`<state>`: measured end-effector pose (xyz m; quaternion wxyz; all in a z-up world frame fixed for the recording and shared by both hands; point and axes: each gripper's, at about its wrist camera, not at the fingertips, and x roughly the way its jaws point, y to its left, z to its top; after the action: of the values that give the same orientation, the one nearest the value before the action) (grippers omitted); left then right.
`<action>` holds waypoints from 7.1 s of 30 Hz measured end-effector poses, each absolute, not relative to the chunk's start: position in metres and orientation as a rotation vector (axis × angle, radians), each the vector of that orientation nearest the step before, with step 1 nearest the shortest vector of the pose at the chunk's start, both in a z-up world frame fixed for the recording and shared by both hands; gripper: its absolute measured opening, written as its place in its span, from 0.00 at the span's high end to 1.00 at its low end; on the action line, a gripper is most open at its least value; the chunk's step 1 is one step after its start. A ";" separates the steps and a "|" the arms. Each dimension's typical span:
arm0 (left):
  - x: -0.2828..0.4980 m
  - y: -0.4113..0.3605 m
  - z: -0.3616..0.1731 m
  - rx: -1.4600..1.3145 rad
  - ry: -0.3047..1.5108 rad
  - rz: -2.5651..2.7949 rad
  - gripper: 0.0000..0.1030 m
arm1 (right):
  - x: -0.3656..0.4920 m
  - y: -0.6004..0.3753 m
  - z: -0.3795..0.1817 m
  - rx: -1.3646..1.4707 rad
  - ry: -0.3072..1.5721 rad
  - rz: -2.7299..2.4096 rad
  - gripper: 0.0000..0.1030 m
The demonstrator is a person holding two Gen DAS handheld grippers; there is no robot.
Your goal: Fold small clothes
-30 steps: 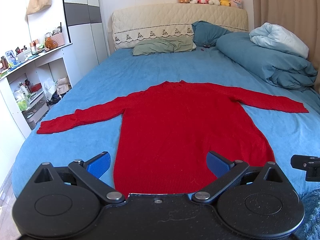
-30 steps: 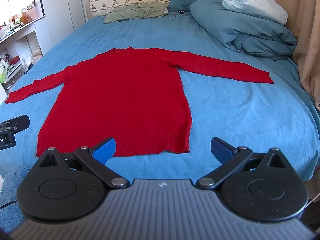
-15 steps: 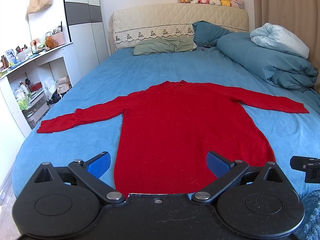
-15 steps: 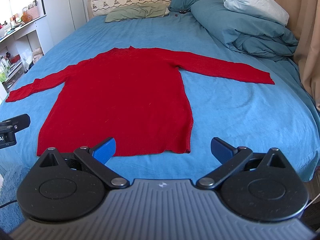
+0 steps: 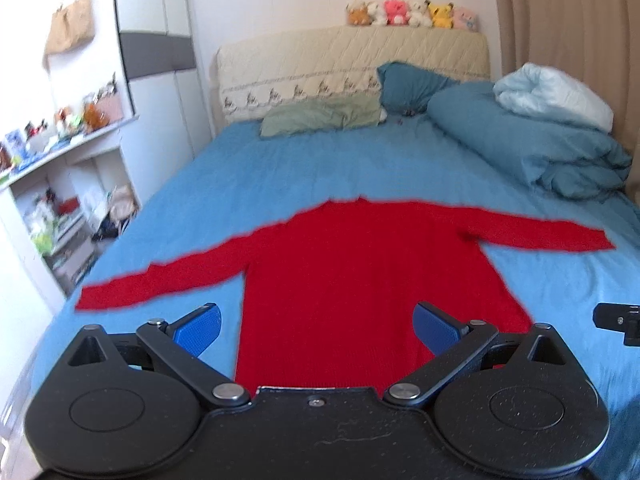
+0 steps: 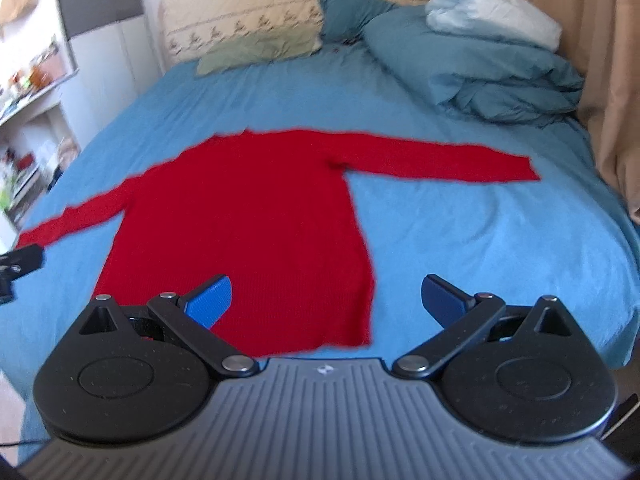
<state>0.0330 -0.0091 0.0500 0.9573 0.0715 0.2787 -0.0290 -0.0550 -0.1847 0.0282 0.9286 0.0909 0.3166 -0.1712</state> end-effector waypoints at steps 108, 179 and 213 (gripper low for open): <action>0.476 -0.006 -0.140 -0.263 1.061 -0.049 0.95 | 0.308 -0.292 -0.158 0.003 0.758 -0.472 0.08; 0.446 0.053 -0.154 -0.013 1.032 -0.028 0.11 | 0.501 -0.342 -0.155 0.100 0.873 -0.134 0.00; 0.313 0.388 -0.108 -0.534 0.860 0.507 0.36 | 0.384 -0.066 -0.102 0.084 0.849 0.001 0.00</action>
<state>0.3133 0.3878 -0.1080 0.8441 -0.2529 0.4072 0.2401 0.3841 -0.0663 -0.1024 0.9103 0.0409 0.4119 0.0003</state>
